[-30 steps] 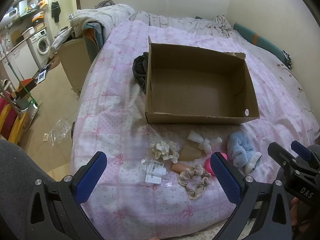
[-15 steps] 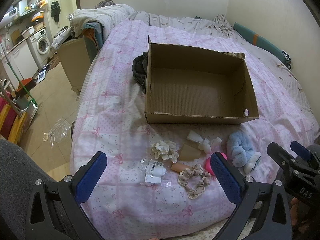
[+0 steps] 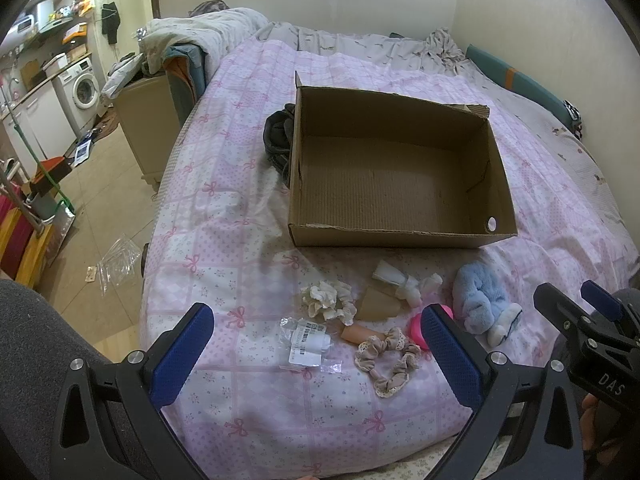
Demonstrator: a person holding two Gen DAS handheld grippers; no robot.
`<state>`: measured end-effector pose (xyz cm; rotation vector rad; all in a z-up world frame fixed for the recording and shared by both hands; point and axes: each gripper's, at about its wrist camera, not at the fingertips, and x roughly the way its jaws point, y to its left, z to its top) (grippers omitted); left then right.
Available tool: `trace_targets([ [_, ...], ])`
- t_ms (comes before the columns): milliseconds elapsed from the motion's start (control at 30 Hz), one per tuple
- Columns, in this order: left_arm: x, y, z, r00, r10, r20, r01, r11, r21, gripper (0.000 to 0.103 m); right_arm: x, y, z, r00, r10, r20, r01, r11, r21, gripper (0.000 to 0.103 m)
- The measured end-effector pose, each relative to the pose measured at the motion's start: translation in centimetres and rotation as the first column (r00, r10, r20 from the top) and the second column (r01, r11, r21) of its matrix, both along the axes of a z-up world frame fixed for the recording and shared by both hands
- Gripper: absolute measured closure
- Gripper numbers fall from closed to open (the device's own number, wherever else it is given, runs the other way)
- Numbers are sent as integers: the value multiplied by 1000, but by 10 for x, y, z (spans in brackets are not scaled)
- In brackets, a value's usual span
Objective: Organize soft objects
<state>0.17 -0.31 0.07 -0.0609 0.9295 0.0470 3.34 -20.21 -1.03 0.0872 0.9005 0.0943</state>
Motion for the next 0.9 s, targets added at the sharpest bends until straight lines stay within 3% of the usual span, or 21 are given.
trace_targets([
  [900,0,-1,-1,1000,0,-1,0,1000,3,0,1,-6,0,999,-27,18,27,999,-19,0],
])
